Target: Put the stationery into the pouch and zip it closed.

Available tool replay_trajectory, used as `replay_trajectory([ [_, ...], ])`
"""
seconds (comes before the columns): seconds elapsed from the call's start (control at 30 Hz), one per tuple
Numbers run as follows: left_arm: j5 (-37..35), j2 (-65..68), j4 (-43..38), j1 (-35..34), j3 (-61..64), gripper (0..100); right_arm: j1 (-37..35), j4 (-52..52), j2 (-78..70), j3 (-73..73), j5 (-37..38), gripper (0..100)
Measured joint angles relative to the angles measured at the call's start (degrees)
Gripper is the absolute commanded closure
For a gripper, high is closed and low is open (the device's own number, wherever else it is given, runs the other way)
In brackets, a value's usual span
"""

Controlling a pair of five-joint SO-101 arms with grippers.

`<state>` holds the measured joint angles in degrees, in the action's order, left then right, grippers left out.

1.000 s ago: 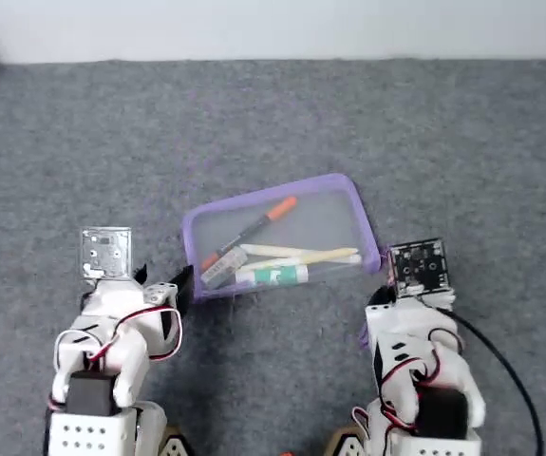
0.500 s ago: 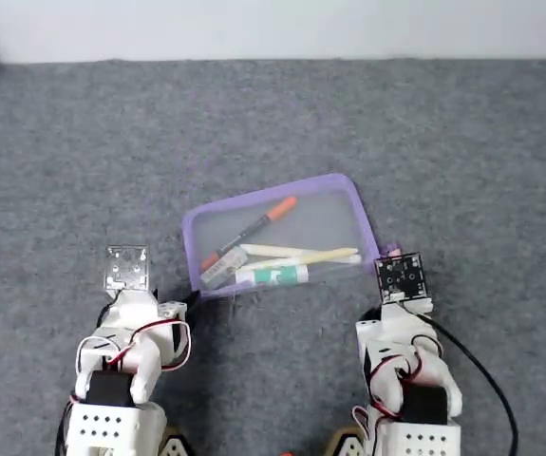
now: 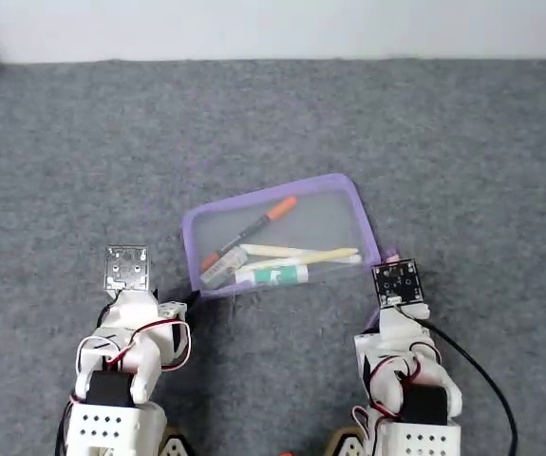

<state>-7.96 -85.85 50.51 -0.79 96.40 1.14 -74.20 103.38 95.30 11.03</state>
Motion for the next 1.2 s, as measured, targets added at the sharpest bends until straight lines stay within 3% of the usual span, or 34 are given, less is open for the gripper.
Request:
replay_trajectory([
  [0.17,-1.1,0.0,0.0,-1.8,0.0,76,0.0,-0.4,0.0,0.0,0.0,99.1],
  [0.37,-9.9,0.0,0.0,-7.8,0.0,76,0.0,-0.5,0.0,0.0,0.0,99.1],
  [0.73,-9.9,0.0,0.4,-0.6,0.0,78,0.0,-0.5,0.0,0.0,0.0,99.1],
  [0.97,-9.9,0.0,13.9,-0.2,-0.2,91,0.0,-0.5,0.0,0.0,0.0,99.1],
  [1.2,-10.0,0.0,15.1,0.2,-0.3,93,0.0,-0.5,0.0,0.0,0.0,99.1],
])
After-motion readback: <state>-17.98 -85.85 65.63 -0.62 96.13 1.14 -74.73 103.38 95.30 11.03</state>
